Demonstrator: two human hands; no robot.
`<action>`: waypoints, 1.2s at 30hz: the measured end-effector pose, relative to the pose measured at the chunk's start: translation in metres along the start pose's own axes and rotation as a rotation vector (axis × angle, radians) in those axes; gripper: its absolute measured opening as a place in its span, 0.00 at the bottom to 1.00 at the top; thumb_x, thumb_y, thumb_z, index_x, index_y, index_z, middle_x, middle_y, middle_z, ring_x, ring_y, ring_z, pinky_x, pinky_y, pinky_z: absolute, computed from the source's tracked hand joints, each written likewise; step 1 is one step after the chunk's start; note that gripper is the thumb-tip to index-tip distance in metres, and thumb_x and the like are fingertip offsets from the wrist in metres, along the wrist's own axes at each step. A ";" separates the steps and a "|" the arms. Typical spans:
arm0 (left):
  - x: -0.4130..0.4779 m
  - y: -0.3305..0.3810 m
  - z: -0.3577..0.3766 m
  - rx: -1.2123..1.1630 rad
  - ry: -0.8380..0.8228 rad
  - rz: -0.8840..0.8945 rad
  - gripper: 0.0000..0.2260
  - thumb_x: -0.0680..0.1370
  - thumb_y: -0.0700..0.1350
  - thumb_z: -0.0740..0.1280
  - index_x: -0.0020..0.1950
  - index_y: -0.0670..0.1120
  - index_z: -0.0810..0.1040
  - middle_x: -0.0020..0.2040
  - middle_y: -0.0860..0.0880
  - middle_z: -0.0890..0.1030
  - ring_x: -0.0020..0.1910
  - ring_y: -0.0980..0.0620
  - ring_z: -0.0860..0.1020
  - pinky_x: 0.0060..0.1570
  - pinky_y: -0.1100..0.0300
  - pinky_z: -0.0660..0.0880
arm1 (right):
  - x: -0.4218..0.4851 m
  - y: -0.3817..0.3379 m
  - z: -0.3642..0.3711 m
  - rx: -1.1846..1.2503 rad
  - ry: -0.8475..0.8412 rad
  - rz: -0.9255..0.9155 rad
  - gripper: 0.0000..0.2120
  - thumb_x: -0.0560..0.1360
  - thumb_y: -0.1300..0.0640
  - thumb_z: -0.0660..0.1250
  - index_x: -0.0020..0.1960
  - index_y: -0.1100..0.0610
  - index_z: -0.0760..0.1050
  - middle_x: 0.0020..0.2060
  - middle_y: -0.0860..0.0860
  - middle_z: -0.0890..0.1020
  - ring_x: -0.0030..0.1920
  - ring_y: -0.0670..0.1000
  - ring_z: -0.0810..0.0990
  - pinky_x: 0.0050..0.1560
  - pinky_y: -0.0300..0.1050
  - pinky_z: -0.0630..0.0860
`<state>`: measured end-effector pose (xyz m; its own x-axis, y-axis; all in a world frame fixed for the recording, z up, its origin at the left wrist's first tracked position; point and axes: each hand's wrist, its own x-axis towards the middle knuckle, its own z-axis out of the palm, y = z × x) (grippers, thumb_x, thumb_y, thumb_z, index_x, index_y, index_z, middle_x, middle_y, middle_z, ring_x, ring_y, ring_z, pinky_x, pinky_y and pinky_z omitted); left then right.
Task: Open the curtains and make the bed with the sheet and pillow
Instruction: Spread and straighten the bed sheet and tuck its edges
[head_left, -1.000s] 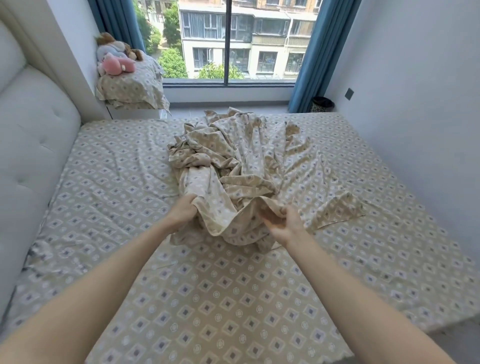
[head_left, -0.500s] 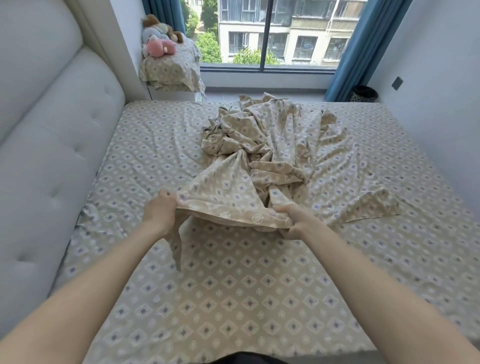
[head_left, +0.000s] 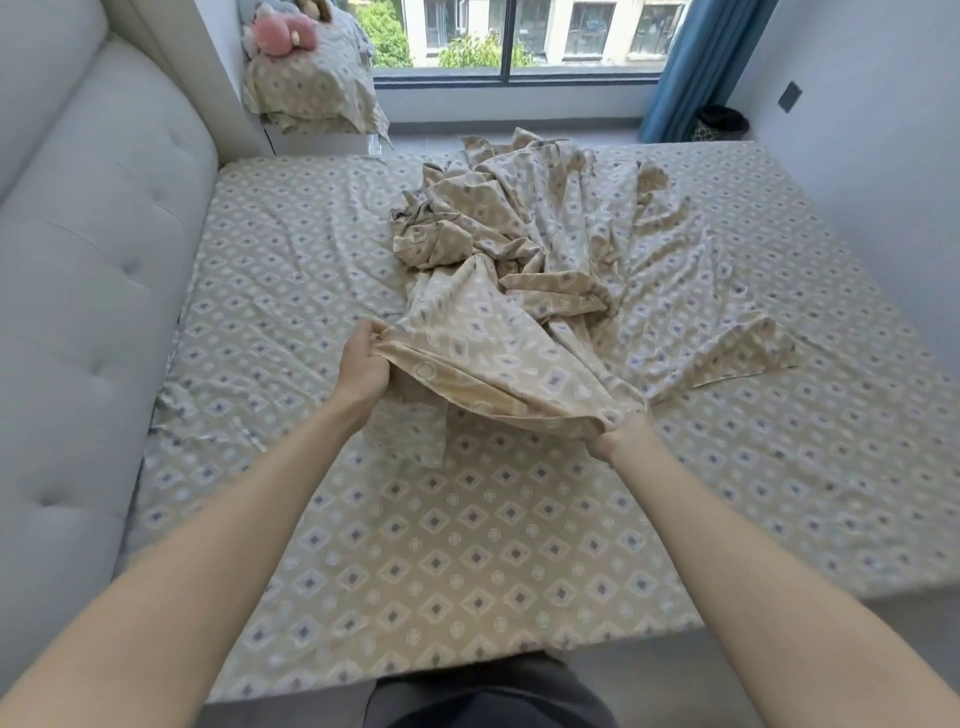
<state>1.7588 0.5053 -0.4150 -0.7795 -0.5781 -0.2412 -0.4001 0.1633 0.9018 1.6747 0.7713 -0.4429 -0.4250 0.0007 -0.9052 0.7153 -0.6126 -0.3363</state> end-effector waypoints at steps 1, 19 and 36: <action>0.000 0.002 0.004 -0.080 0.006 -0.048 0.14 0.76 0.31 0.50 0.41 0.48 0.68 0.37 0.47 0.72 0.36 0.47 0.71 0.32 0.54 0.69 | 0.006 0.004 -0.004 0.005 0.003 0.006 0.22 0.82 0.49 0.48 0.65 0.58 0.74 0.59 0.54 0.79 0.60 0.57 0.78 0.49 0.51 0.77; -0.074 -0.142 -0.007 1.299 -0.804 0.046 0.15 0.76 0.45 0.63 0.62 0.50 0.71 0.56 0.46 0.79 0.54 0.46 0.77 0.46 0.57 0.74 | 0.046 0.079 -0.096 -1.928 0.242 -0.469 0.04 0.72 0.61 0.62 0.44 0.61 0.74 0.46 0.60 0.80 0.51 0.61 0.80 0.42 0.46 0.74; -0.141 -0.237 0.077 1.273 -1.221 -0.196 0.03 0.74 0.37 0.60 0.45 0.42 0.72 0.36 0.47 0.72 0.42 0.45 0.75 0.37 0.58 0.70 | 0.085 0.114 -0.202 -2.240 0.388 -0.204 0.26 0.78 0.64 0.56 0.74 0.61 0.54 0.63 0.60 0.74 0.63 0.61 0.74 0.59 0.53 0.71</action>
<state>1.9261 0.6092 -0.6221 -0.3222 0.1073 -0.9406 -0.1506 0.9751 0.1629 1.8321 0.8617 -0.6107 -0.6536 0.1982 -0.7304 0.0815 0.9779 0.1924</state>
